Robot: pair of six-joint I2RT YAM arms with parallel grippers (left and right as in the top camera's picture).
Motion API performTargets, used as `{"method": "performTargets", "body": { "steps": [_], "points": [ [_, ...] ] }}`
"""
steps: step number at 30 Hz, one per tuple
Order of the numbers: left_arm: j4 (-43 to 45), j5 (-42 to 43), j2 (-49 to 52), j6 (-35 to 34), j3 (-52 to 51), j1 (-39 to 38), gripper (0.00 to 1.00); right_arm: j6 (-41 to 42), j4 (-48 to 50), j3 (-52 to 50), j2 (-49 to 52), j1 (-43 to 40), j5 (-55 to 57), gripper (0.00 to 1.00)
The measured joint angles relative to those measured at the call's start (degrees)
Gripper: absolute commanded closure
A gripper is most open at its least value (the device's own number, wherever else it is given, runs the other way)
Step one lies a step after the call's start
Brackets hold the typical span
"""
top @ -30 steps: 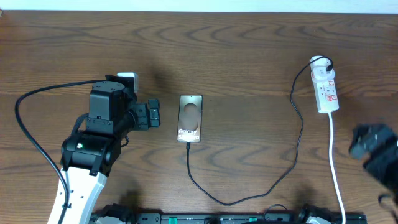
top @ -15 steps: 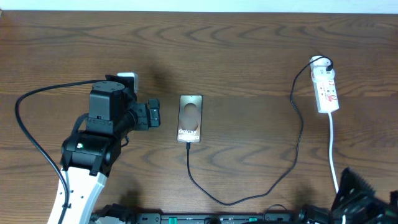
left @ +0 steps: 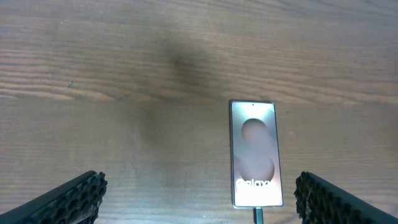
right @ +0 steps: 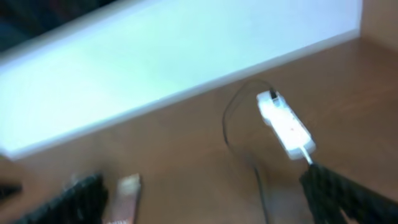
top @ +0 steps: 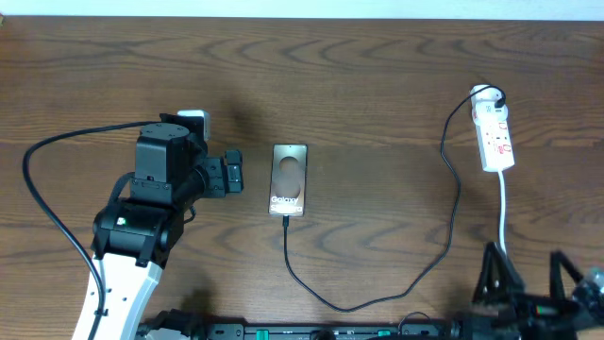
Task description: Plug charger to phone and switch on socket
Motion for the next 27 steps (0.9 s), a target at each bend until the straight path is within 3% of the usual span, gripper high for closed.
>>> {"method": "performTargets", "body": {
  "steps": [7,14,20,27],
  "points": [
    [0.0,0.0,0.0,0.0,0.0,0.0,0.01,1.2,34.1,-23.5,-4.1,3.0,-0.5,0.01],
    [0.0,0.0,0.0,0.0,0.0,0.0,0.01,4.5,60.2,-44.3,-4.4,6.5,-1.1,0.01],
    [0.0,0.0,0.0,0.0,0.0,0.0,0.02,6.8,67.9,-55.1,-9.1,9.1,2.3,0.01],
    [0.0,0.0,0.0,0.0,0.0,0.0,0.01,7.2,67.2,-58.8,-11.0,9.3,5.6,0.01]
  ]
}}
